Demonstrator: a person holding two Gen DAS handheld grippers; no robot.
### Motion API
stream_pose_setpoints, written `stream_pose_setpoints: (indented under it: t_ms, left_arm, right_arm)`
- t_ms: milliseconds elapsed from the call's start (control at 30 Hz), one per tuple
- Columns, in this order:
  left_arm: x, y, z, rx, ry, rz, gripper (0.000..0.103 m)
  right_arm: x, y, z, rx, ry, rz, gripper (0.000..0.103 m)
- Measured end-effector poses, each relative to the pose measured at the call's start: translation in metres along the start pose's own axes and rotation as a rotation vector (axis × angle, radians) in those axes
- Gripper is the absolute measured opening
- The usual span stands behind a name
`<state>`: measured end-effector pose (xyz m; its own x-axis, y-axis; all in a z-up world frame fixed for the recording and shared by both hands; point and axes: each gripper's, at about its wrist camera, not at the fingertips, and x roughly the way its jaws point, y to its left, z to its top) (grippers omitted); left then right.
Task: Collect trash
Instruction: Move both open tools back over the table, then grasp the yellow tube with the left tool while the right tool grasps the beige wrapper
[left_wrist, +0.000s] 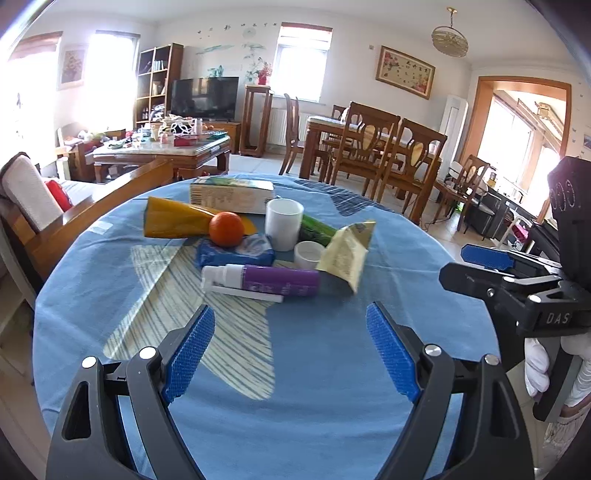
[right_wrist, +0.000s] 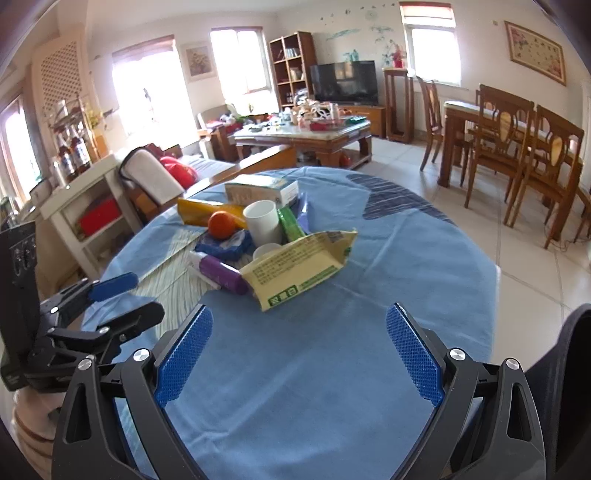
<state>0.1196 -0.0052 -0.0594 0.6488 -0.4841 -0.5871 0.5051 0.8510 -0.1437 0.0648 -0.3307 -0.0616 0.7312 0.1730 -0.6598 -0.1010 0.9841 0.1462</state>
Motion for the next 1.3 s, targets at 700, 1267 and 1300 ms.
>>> stream_pose_setpoints:
  t_ms: [700, 1267, 1300]
  left_arm:
    - [0.044, 0.083, 0.05, -0.002, 0.141, 0.145, 0.092]
    - [0.128, 0.125, 0.099, 0.244, 0.257, 0.1, 0.092]
    - [0.131, 0.124, 0.099, 0.258, 0.265, 0.077, 0.092]
  right_arm:
    - [0.092, 0.008, 0.034, -0.049, 0.145, 0.028, 0.098]
    - [0.132, -0.026, 0.051, 0.09, 0.219, 0.098, 0.098]
    - [0.133, -0.025, 0.052, 0.084, 0.221, 0.099, 0.096]
